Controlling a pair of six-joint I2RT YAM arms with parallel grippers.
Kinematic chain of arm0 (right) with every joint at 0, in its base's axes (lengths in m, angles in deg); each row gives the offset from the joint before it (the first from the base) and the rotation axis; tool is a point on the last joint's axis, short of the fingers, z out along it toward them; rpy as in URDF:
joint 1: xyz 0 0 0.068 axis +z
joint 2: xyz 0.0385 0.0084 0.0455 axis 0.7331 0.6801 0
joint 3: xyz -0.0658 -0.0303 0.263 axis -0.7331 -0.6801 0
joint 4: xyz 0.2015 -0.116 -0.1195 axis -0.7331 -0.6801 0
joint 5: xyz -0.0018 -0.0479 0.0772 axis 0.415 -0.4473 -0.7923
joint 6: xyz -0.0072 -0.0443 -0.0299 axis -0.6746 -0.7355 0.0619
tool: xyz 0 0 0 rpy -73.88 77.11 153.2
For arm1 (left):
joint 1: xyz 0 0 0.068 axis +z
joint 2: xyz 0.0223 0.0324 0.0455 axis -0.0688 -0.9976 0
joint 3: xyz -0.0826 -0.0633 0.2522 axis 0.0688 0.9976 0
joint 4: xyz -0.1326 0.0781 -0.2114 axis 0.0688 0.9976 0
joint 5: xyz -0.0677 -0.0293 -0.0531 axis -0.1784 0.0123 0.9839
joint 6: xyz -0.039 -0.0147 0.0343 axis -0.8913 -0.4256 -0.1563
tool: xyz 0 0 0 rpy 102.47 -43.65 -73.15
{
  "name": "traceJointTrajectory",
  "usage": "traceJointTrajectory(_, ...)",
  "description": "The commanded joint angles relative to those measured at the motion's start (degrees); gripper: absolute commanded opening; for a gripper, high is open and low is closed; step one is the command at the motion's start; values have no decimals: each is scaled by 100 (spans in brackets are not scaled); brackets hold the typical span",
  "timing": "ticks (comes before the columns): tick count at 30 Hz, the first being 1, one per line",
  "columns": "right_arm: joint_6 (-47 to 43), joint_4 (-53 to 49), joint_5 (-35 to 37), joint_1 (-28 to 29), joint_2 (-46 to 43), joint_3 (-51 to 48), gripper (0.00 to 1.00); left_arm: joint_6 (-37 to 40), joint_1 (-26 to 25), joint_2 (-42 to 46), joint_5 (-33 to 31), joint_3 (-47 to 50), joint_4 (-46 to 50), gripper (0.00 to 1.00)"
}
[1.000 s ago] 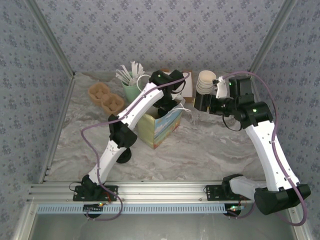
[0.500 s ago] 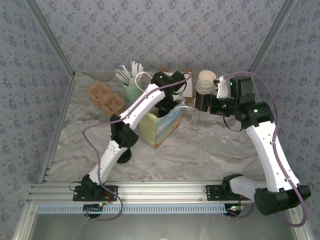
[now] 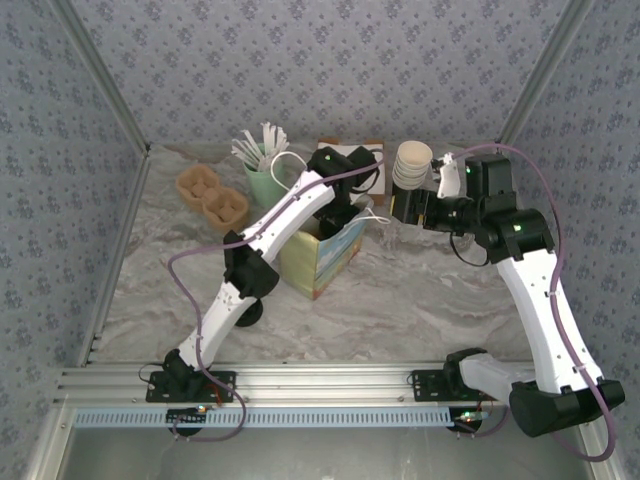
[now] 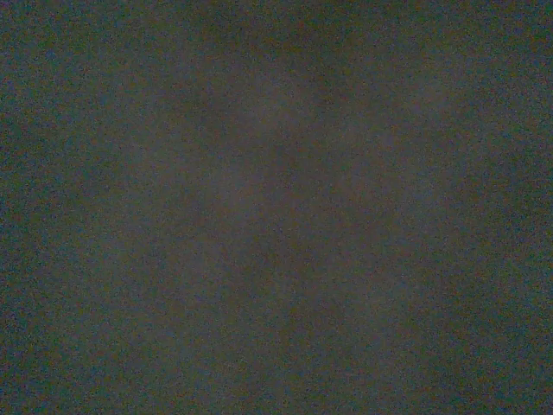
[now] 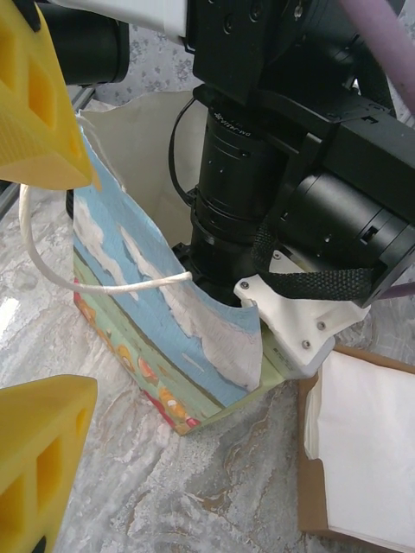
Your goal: Pack the takeout coffee
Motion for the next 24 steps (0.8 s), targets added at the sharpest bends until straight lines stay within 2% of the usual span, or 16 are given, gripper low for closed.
traceJointTrajectory(1, -126, -122, -141, -56, -91, 64, 61, -64, -67, -126, -18, 0, 200, 34)
traceJointTrajectory(12, -109, -103, -209, -71, -86, 51, 61, -41, -63, -176, -42, 351, 83, 36)
traceJointTrajectory(15, -99, -102, -212, -73, -93, 53, 61, -48, -43, 149, -12, 1048, -343, 36)
traceJointTrajectory(19, -72, -47, -230, -80, -99, 20, 61, -106, 44, 849, 173, 2485, -1213, 37)
traceJointTrajectory(24, 2, 49, -285, -80, -52, -16, 61, -144, 90, 1092, 147, 3081, -1556, 37)
